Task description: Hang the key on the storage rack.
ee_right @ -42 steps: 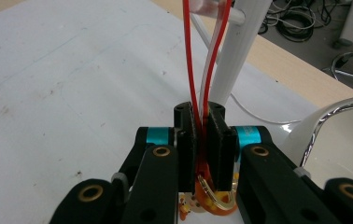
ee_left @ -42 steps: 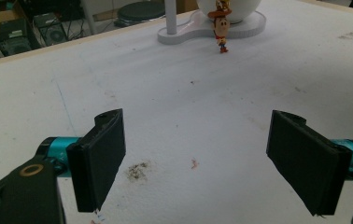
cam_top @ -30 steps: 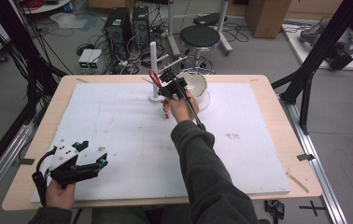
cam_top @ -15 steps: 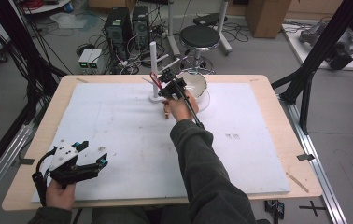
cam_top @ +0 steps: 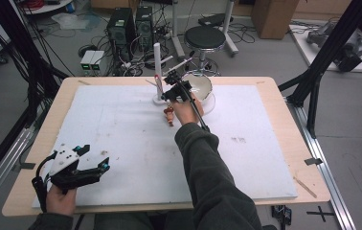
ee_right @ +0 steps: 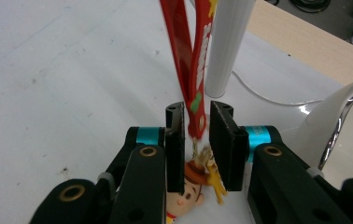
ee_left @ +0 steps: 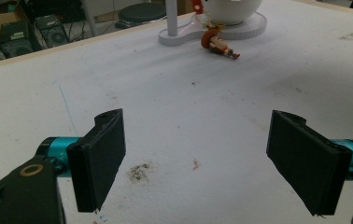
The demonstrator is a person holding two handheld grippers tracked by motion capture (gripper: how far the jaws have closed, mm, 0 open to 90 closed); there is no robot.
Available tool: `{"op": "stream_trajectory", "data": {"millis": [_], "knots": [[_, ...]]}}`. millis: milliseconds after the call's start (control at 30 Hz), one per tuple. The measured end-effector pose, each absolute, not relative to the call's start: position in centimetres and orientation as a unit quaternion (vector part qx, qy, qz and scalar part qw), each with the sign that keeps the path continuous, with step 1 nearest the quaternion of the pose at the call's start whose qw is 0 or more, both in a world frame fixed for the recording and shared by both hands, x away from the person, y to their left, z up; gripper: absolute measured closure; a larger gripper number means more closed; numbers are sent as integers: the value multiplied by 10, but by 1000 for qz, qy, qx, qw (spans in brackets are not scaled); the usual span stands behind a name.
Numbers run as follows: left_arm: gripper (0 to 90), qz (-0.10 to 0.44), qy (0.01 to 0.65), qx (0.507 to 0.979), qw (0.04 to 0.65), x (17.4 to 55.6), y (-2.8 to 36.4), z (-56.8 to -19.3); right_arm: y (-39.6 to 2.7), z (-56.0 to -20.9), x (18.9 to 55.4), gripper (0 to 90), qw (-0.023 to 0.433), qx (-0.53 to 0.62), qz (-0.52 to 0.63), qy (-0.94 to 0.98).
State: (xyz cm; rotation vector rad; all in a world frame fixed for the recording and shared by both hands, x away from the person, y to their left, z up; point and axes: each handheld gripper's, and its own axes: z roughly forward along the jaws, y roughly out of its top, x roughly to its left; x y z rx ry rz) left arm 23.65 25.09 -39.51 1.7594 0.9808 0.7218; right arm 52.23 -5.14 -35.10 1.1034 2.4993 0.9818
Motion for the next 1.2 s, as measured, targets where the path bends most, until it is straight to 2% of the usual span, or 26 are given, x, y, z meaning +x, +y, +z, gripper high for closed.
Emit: {"op": "stream_trajectory", "data": {"millis": [433,867,1000,1100,1200], "knots": [[202,298,401,722,479,235,251,-395,-64,-333,512,711,107,363,380,844],[202,298,400,723,478,235,250,-395,-82,-317,502,620,66,346,427,832],[202,298,399,724,478,235,250,-395,-90,-318,495,614,79,339,449,823],[202,297,398,724,479,235,249,-395,-97,-321,494,591,58,344,450,822],[202,297,398,725,478,235,249,-395,-102,-320,488,590,72,337,455,821]]}}
